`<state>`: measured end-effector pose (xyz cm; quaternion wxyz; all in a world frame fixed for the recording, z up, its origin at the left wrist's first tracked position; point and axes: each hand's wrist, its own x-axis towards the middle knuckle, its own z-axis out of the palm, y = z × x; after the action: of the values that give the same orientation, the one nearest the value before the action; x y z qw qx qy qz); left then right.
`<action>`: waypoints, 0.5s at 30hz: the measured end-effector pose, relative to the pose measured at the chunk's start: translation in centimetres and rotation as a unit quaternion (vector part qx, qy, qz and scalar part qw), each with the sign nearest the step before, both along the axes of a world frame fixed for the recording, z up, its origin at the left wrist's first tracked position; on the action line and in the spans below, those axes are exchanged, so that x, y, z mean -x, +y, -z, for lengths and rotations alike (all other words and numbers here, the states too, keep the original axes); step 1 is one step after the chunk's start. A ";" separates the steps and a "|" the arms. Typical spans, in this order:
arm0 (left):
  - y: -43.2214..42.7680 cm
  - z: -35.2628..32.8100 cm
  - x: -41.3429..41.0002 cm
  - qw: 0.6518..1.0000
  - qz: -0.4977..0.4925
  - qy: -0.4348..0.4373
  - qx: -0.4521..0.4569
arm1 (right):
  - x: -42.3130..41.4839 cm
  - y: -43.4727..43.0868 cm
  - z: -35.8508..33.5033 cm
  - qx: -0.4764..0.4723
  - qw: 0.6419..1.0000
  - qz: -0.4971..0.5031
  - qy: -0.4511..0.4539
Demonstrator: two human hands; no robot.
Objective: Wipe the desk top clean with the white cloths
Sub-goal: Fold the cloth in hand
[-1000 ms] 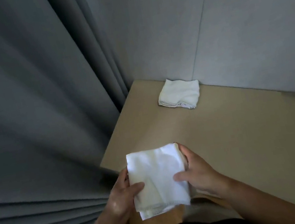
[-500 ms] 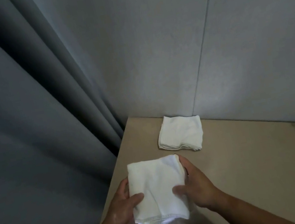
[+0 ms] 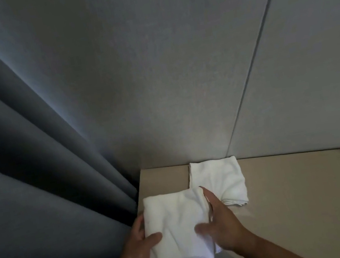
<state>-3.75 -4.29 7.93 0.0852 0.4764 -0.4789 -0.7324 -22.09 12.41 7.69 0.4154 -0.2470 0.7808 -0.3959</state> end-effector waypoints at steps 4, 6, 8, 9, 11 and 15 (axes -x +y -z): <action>-4.6 0.3 1.9 0.998 0.034 -0.032 0.041 | 0.8 -4.7 0.6 -0.014 0.998 0.018 0.061; -6.7 1.4 3.1 0.996 0.041 -0.047 0.066 | 1.4 -6.8 0.8 -0.028 0.996 0.033 0.078; -8.5 2.7 4.5 0.993 0.048 -0.058 0.091 | 2.2 -8.5 1.3 -0.039 0.994 0.046 0.089; -9.3 3.4 5.3 0.991 0.053 -0.065 0.102 | 2.6 -9.2 1.6 -0.047 0.993 0.050 0.092; -10.6 4.7 6.7 0.986 0.070 -0.086 0.123 | 3.1 -10.3 2.3 -0.064 0.991 0.060 0.098; -12.1 6.8 8.3 0.956 0.127 -0.156 0.214 | 3.7 -12.3 3.4 -0.101 0.985 0.070 0.122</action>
<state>-12.04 -16.42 1.12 0.0154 0.4905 -0.6885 -0.5340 -25.81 0.09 4.30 0.3110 -0.1950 0.8771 -0.3099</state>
